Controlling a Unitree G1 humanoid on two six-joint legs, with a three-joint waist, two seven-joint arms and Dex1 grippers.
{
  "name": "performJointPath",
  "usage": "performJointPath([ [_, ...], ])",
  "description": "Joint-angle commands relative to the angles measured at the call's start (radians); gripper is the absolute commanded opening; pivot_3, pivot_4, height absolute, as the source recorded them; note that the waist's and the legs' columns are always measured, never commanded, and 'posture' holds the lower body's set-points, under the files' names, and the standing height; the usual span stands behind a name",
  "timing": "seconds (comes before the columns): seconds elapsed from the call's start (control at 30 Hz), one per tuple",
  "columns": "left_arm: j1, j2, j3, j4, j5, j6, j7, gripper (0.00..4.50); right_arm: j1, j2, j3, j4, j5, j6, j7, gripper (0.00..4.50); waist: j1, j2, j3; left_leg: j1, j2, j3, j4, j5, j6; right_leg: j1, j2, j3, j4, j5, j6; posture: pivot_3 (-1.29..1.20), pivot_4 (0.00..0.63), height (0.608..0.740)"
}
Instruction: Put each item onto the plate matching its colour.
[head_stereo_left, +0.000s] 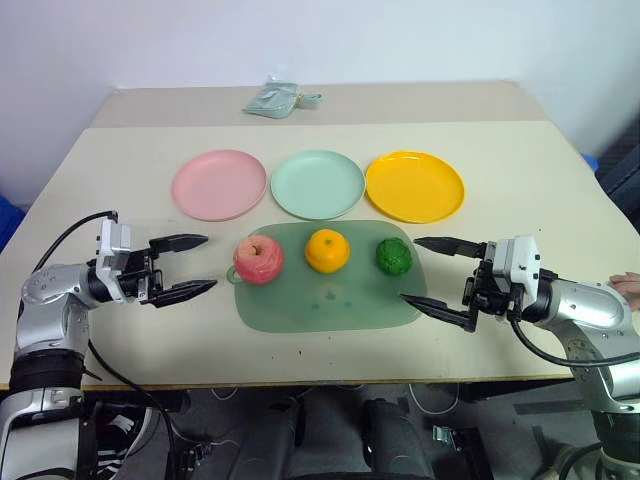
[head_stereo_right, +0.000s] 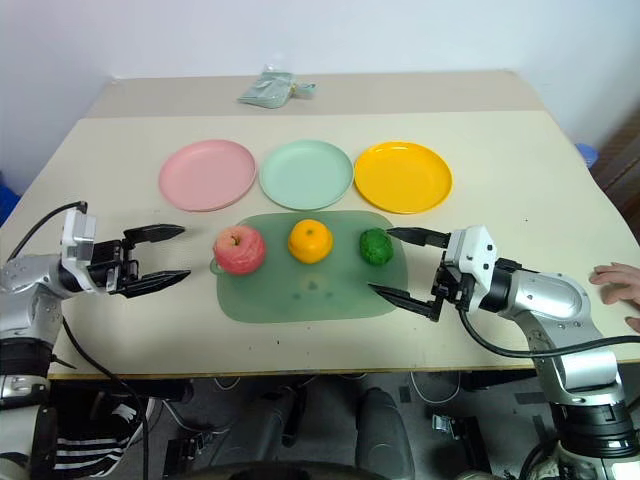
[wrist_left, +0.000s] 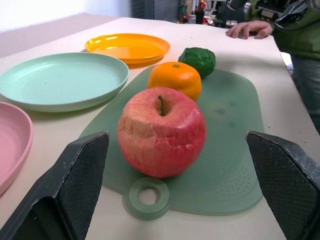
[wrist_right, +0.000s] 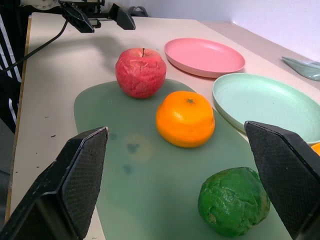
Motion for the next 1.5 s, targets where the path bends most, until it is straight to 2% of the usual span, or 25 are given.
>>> performJointPath([
  [0.03, -0.026, -0.001, 0.027, -0.010, -0.019, -0.014, -0.004, 4.50, -0.012, -0.003, -0.003, -0.018, 0.007, -0.007, -0.002, 4.45, 0.000, 0.000, 0.000, 0.000, 0.000, 0.000, 0.000, 0.000, 0.000, 0.000, 0.000, 0.000, 0.000, 0.000, 0.000, 0.00, 0.150, 0.740],
  [0.3, -0.068, -0.027, 0.010, 0.033, 0.002, -0.039, -0.002, 4.50, 0.008, -0.022, -0.039, -0.034, 0.018, 0.000, -0.007, 4.45, 0.000, 0.000, 0.000, 0.000, 0.000, 0.000, 0.000, 0.000, 0.000, 0.000, 0.000, 0.000, 0.000, 0.000, 0.000, 0.00, 0.150, 0.740],
  [0.53, -0.066, -0.057, 0.051, 0.015, -0.081, 0.016, -0.030, 4.50, -0.066, 0.004, 0.001, 0.009, -0.024, -0.013, -0.045, 4.45, -0.003, 0.000, 0.000, 0.000, 0.000, 0.000, 0.000, 0.000, 0.000, 0.000, 0.000, 0.000, 0.000, 0.000, 0.000, 0.00, 0.150, 0.740],
  [0.83, -0.036, -0.033, 0.051, -0.052, -0.059, 0.059, 0.041, 4.50, -0.084, 0.026, 0.032, -0.005, -0.010, 0.017, -0.057, 4.45, 0.000, 0.000, 0.000, 0.000, 0.000, 0.000, 0.000, 0.000, 0.001, 0.000, 0.000, 0.000, 0.000, 0.000, 0.000, 0.00, 0.150, 0.740],
  [0.97, -0.027, -0.074, 0.008, -0.106, -0.011, 0.098, 0.182, 4.50, -0.077, 0.038, 0.039, -0.023, -0.008, 0.018, -0.062, 4.45, 0.001, 0.000, 0.000, 0.000, 0.000, 0.000, 0.000, 0.000, 0.000, 0.000, 0.000, 0.000, 0.000, 0.000, 0.000, 0.00, 0.150, 0.740],
  [1.1, -0.013, -0.130, -0.009, -0.158, -0.006, 0.084, 0.230, 4.50, -0.083, 0.040, 0.038, -0.021, -0.015, 0.016, -0.071, 4.45, 0.001, 0.000, 0.000, 0.000, 0.000, 0.000, 0.000, 0.000, 0.000, 0.000, 0.000, 0.000, 0.000, 0.000, 0.000, 0.00, 0.150, 0.740],
  [1.3, -0.036, -0.150, -0.087, -0.147, 0.042, 0.104, 0.228, 4.50, -0.092, 0.029, 0.034, -0.025, -0.023, 0.016, -0.080, 4.45, 0.000, 0.000, 0.000, 0.000, 0.000, 0.000, 0.000, 0.001, 0.001, 0.000, 0.000, 0.000, 0.000, 0.000, 0.000, 0.00, 0.150, 0.740],
  [1.5, -0.064, -0.148, -0.113, -0.085, 0.089, 0.077, 0.223, 4.50, -0.093, 0.017, 0.025, -0.079, 0.003, 0.051, -0.093, 4.45, 0.001, 0.000, 0.000, 0.000, 0.000, 0.000, 0.000, 0.001, 0.002, 0.000, 0.001, 0.000, 0.000, 0.000, 0.000, 0.00, 0.150, 0.740],
])
